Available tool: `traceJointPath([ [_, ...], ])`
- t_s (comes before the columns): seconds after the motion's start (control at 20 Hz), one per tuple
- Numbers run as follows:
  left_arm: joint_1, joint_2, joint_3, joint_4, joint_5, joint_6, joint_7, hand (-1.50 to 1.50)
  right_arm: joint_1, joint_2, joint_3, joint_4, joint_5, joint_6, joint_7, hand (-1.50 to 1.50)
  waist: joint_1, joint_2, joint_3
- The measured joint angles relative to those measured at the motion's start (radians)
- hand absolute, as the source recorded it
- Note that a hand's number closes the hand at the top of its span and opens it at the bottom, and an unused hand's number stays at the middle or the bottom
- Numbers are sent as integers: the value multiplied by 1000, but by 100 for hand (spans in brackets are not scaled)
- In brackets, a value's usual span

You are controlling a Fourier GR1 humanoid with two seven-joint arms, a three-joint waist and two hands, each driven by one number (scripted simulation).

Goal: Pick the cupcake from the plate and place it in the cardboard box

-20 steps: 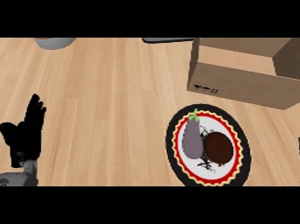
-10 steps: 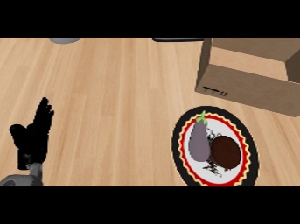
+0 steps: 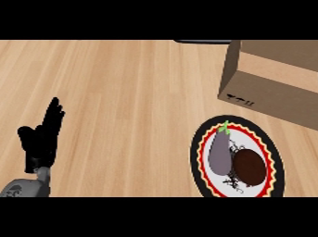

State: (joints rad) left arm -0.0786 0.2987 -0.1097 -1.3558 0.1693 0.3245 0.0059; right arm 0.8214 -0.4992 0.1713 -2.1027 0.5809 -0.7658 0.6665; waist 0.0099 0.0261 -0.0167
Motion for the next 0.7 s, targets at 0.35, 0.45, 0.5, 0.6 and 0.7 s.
traceJointPath([
  [0.35, -30, -14, -23, 4, -12, -6, 15, 0, 14, 5, 41, -186, 169, 221, 330, -150, 36, 5, 3],
  [0.45, -33, -24, -31, 14, -17, -7, 9, 0, -9, 22, 66, -201, 198, 281, 391, -150, 44, 5, 4],
  [0.5, -33, -26, -33, 14, -18, -6, 9, 0, -30, 32, 73, -202, 209, 308, 417, -150, 48, 4, 5],
  [0.6, -36, -30, -37, 22, -21, -9, 7, 0, -79, 54, 87, -203, 235, 354, 461, -150, 52, 3, 6],
  [0.7, -33, -33, -41, 23, -25, -9, 6, 0, -131, 76, 96, -204, 250, 398, 499, -150, 58, 1, 7],
])
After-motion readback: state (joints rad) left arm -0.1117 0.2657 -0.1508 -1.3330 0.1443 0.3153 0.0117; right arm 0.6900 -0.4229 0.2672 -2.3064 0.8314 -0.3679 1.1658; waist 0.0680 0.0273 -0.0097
